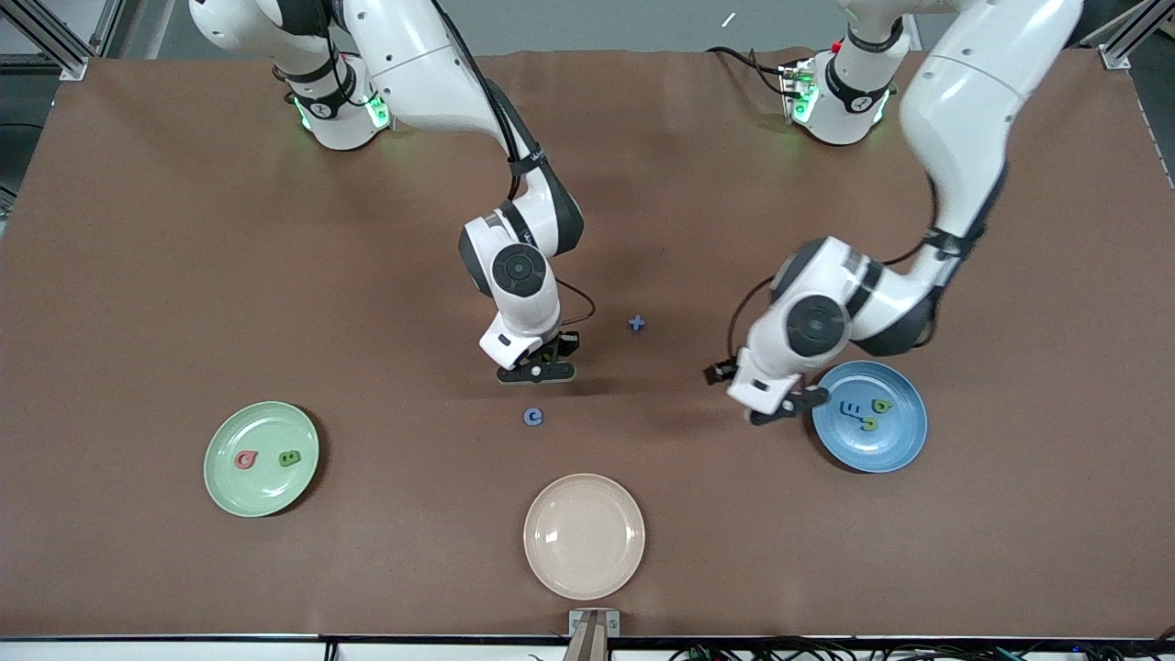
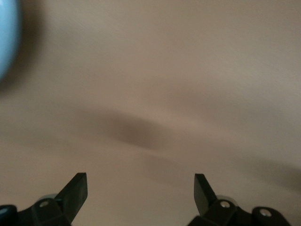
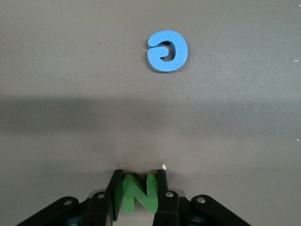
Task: Sort upper and lower case letters into plates
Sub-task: 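Grasp the blue x with the left gripper while the right gripper places N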
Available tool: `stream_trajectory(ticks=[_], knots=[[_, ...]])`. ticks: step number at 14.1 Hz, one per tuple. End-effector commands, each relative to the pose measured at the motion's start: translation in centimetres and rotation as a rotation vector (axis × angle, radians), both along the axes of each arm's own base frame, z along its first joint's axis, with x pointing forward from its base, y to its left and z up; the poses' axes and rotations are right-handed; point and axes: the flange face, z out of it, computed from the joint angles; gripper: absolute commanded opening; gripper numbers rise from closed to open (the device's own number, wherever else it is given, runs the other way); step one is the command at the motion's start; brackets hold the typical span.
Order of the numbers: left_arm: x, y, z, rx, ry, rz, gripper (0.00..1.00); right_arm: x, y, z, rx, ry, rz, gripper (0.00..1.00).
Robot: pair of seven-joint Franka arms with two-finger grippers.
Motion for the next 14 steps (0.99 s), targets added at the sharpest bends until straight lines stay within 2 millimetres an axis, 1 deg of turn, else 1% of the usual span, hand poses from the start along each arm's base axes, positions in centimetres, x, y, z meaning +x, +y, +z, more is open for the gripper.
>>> stream_trajectory(ticks=[1,2,3,4,5,6,7,8,9,10,11,12,14], knots=[[-2.2,-4.5,-1.6,-0.019,-0.032,0.087,1.00,0.1,-0.9,0.5,-0.002,0.015,-0.058,0.04],[-3.4,-6.5,-2.0,-0.024,-0.036,0.126,1.00,0.4,-1.1,1.4,-0.001,0.017,-0.074,0.04],[-4.3,-7.7,-2.4,-0.028,-0.038,0.157,1.00,1.4,-2.4,2.8,-0.017,0.017,-0.087,0.04],[-5.0,-8.1,-3.1,-0.034,-0.036,0.191,1.00,3.0,-4.2,4.1,-0.050,0.009,-0.101,0.04],[-6.1,-8.7,-3.7,-0.038,-0.034,0.213,1.00,4.1,-5.4,5.3,-0.088,0.002,-0.083,0.04],[-7.1,-9.4,-4.2,-0.037,-0.031,0.224,1.00,5.3,-6.7,6.7,-0.139,-0.014,-0.035,0.04],[-8.1,-10.2,-4.6,-0.028,-0.023,0.231,0.97,6.5,-8.5,7.6,-0.193,-0.028,0.001,0.04],[-8.5,-10.6,-4.8,-0.022,-0.022,0.242,0.92,7.6,-10.7,8.2,-0.243,-0.036,0.039,0.04],[-9.1,-11.2,-4.9,-0.019,-0.020,0.246,0.84,8.6,-12.8,8.6,-0.274,-0.038,0.072,0.04],[-9.4,-11.4,-5.2,-0.011,-0.020,0.257,0.75,9.8,-15.6,9.1,-0.297,-0.033,0.098,0.04],[-9.7,-11.8,-5.4,-0.001,-0.026,0.259,0.68,10.8,-18.5,9.4,-0.319,-0.007,0.129,0.04],[-9.9,-11.9,-5.9,0.013,-0.028,0.273,0.63,12.1,-22.0,9.5,-0.324,0.016,0.153,0.04],[-10.4,-12.2,-6.9,0.026,-0.022,0.279,0.57,14.1,-28.6,9.5,-0.317,0.044,0.207,0.04]])
